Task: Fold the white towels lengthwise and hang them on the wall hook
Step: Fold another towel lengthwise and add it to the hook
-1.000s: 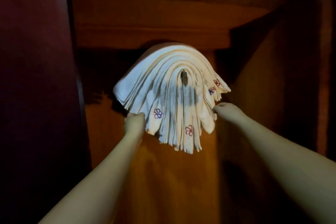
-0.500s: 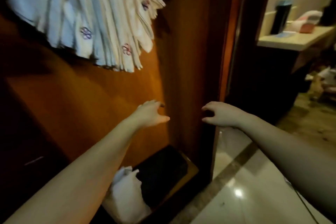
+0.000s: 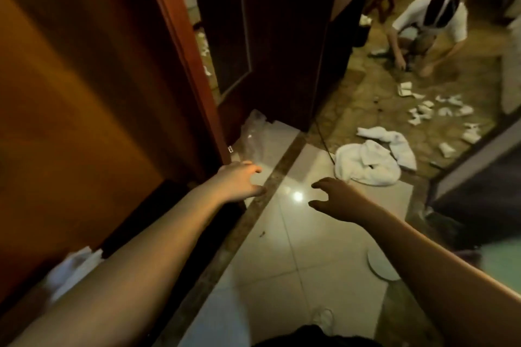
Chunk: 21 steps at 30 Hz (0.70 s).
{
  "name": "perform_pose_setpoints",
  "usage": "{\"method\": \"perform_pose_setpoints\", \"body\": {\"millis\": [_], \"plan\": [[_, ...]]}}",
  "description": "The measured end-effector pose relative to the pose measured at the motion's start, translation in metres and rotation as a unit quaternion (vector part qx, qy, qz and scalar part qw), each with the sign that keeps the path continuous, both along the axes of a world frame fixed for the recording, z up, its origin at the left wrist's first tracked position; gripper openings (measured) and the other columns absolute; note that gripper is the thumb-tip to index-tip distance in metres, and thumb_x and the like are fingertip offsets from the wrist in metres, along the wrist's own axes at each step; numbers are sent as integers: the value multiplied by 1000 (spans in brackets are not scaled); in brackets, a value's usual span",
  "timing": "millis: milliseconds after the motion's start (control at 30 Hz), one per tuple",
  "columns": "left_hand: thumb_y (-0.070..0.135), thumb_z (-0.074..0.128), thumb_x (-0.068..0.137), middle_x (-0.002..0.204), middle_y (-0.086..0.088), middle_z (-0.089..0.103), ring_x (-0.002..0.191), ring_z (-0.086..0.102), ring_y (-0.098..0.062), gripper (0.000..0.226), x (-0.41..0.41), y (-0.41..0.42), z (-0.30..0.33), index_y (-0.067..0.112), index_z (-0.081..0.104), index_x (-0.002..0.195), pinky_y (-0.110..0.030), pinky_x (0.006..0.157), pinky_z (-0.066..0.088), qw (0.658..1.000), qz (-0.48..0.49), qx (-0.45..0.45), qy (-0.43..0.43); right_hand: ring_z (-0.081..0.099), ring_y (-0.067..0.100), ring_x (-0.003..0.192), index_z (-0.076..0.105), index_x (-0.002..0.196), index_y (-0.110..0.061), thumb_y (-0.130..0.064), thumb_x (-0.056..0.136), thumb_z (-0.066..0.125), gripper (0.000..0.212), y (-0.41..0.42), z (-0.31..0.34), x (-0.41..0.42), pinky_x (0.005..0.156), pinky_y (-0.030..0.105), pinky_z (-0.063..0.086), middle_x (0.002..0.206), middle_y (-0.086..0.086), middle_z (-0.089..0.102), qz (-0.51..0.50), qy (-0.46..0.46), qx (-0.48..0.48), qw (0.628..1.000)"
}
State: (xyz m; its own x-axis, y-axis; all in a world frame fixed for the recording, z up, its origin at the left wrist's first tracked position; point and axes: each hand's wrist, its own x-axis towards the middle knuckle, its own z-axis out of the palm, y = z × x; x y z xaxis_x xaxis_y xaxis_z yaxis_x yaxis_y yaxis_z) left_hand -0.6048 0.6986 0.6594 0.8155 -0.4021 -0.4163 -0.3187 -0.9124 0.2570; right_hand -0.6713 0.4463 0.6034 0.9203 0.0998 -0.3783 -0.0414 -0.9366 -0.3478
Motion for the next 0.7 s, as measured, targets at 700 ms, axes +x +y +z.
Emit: {"method": "perform_pose_setpoints", "body": {"millis": [700], "plan": [[37, 52, 99, 147, -5, 48, 133, 45, -26, 46, 223, -339, -190, 20, 51, 141, -34, 105, 34, 988, -85, 52, 122, 54, 25, 125, 58, 134, -21, -37, 94, 54, 43, -310, -163, 138, 102, 38, 46, 140, 4, 54, -279, 203, 13, 938]]}}
